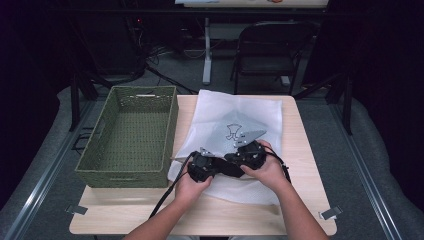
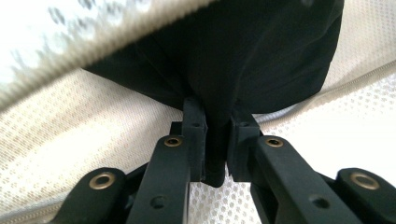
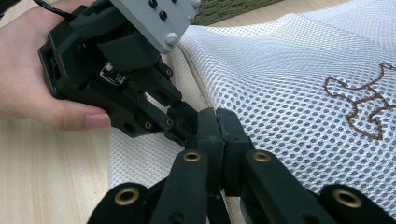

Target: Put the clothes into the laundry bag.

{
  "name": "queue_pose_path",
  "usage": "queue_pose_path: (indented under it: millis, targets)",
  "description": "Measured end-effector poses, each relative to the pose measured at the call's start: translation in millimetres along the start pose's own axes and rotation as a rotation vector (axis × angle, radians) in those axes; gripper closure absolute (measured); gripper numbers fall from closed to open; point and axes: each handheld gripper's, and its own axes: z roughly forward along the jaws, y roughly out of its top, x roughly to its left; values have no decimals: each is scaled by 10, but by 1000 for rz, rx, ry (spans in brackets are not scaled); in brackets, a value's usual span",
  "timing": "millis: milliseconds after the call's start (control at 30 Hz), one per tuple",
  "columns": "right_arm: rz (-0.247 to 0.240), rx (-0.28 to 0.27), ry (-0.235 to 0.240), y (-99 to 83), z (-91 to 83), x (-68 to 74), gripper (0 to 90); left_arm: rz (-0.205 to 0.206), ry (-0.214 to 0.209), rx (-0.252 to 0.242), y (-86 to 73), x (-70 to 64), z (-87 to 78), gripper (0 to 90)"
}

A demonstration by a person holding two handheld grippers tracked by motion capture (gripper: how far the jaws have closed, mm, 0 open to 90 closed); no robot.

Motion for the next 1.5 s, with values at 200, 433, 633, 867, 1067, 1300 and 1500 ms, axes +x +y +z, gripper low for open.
queue_pose_path:
  millis: [200, 433, 633, 867, 1067, 1300, 1500]
  targets:
    - [-2, 1, 1, 2, 6, 4, 897, 12, 11, -1, 71, 0, -6, 825]
    - [-2, -5, 1, 8, -4, 1, 896, 2, 7, -23, 189, -1, -23, 827]
    - [9, -21, 11, 11, -21, -12, 897, -18, 7, -27, 259, -1, 33, 827]
    - [4, -8, 12, 5, 14, -6, 897, -56, 12, -39, 251, 31, 135, 816]
    - [11, -14, 6, -4, -6, -23, 897, -27, 25, -28, 230, 21, 101, 726]
    - [11, -12, 4, -11, -11, -30, 897, 9, 3, -27, 142, 18, -55, 588]
    - [14, -12, 5, -14, -12, -37, 897, 32, -14, -16, 57, -5, -222, 553]
